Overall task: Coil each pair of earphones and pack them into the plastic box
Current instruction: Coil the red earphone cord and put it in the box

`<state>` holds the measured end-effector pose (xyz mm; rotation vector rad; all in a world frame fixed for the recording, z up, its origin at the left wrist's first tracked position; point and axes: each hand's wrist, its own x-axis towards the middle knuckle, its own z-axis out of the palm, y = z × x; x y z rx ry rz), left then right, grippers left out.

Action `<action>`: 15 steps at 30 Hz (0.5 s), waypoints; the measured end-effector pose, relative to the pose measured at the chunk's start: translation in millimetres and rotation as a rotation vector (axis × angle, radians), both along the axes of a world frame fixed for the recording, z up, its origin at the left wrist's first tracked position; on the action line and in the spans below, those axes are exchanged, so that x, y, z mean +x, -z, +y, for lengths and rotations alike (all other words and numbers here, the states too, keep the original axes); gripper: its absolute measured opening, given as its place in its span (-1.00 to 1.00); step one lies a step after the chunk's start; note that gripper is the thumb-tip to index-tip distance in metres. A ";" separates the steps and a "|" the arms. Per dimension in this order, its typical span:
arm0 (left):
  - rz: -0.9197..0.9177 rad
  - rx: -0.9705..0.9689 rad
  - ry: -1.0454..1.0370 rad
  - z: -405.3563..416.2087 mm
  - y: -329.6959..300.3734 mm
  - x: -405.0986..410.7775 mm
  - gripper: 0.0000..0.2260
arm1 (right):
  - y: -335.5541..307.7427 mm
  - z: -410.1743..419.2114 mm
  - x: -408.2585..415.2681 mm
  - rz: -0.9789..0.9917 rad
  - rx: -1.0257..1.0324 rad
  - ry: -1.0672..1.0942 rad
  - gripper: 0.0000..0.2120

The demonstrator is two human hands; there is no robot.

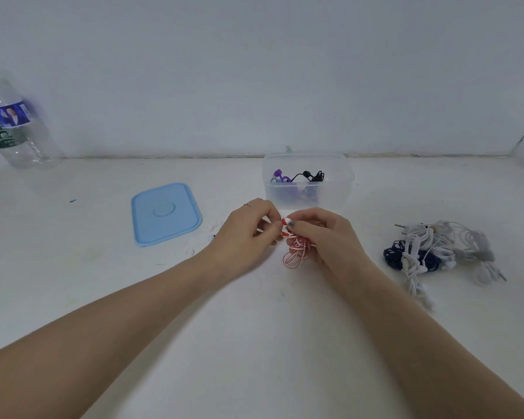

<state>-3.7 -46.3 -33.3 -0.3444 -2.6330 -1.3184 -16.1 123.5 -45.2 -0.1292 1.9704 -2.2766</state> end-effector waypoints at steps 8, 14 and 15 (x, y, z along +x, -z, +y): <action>-0.243 0.132 -0.058 -55.1 -34.3 -10.9 -0.77 | 0.8 -4.4 5.6 0.149 0.135 0.053 -0.84; -0.240 -0.352 0.009 -88.9 -32.6 -1.2 -0.91 | -0.3 -11.2 9.6 0.220 0.225 0.020 -0.89; -0.233 -0.410 0.034 -92.1 -31.3 0.8 -0.90 | -0.9 -12.0 10.6 0.215 0.225 0.008 -0.90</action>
